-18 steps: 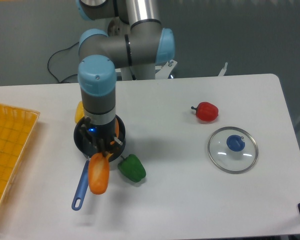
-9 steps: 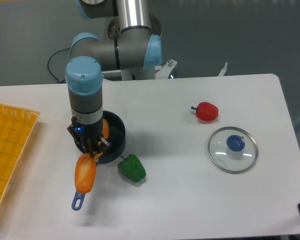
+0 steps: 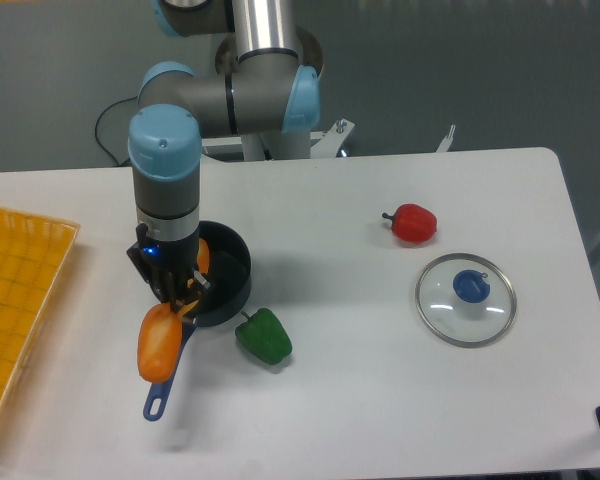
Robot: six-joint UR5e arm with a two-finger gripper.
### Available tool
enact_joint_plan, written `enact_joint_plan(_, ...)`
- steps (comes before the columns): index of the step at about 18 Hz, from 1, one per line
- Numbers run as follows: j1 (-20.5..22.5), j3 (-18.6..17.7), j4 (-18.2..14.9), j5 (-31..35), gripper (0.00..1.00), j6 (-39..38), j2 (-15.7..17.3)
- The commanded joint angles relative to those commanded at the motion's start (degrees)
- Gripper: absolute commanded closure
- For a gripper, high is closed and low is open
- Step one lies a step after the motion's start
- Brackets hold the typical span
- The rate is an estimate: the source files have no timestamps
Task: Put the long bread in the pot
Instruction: 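Lower the orange bread into the black pan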
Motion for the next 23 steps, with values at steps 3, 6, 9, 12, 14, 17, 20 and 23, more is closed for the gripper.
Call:
enact_joint_plan(3, -0.7, -0.7, 0.0, 0.1, 0.90, 0.2, -0.1)
enact_joint_plan(6, -1.1, -1.0, 0.0, 0.2, 0.89, 0.3, -0.4)
enact_joint_plan(9, -1.1, -1.1, 0.0, 0.3, 0.89, 0.3, -0.4)
enact_joint_plan(12, -1.1, -1.6, 0.0, 0.4, 0.89, 1.7, -0.4)
enact_joint_plan(14, -1.1, -1.7, 0.0, 0.4, 0.89, 3.4, -0.4)
enact_joint_plan(17, -1.1, -1.7, 0.0, 0.4, 0.89, 4.0, -0.5)
enact_joint_plan(20, -1.1, -1.8, 0.0, 0.4, 0.88, 6.5, -1.1)
enact_joint_plan(23, -1.1, -1.8, 0.1, 0.4, 0.88, 6.8, -1.5)
